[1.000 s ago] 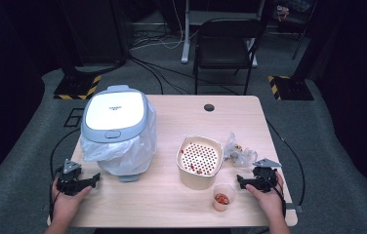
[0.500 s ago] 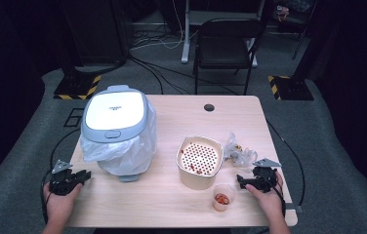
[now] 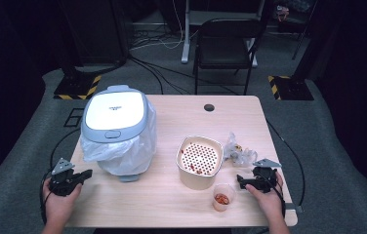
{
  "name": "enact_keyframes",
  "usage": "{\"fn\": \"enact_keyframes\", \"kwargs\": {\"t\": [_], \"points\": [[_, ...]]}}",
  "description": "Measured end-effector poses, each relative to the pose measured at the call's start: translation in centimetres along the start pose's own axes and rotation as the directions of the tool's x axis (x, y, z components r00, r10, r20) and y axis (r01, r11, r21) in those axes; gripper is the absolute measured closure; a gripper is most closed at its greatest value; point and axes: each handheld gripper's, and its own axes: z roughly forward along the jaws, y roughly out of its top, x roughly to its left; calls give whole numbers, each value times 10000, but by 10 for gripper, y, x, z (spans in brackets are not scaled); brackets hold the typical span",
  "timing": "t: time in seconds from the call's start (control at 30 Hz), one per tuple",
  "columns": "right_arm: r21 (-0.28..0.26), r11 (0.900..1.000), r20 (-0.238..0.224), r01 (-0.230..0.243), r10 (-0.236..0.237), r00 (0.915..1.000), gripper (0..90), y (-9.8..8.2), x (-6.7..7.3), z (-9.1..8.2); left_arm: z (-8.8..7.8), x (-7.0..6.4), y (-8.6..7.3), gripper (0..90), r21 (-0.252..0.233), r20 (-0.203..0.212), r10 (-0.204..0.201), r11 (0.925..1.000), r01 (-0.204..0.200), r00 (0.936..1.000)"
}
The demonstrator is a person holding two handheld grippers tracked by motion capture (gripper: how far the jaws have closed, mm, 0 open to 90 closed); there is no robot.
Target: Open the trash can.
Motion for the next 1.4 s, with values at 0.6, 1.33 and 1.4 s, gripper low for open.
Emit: {"fn": "enact_keyframes", "kwargs": {"t": [0.6,1.33,1.4], "points": [[-6,10000,-6,16,-16,10000,0,0,0,0,-4,-39,15,900,485,1113,1576,9853,-1638,9812],[-15,10000,-4,15,-15,10000,0,0,0,0,34,-95,28,900,696,1516,2451,9637,-2577,9576],[-24,10000,-11,13,-13,10000,0,0,0,0,37,-98,29,900,851,1530,2420,9627,-2568,9581]]}}
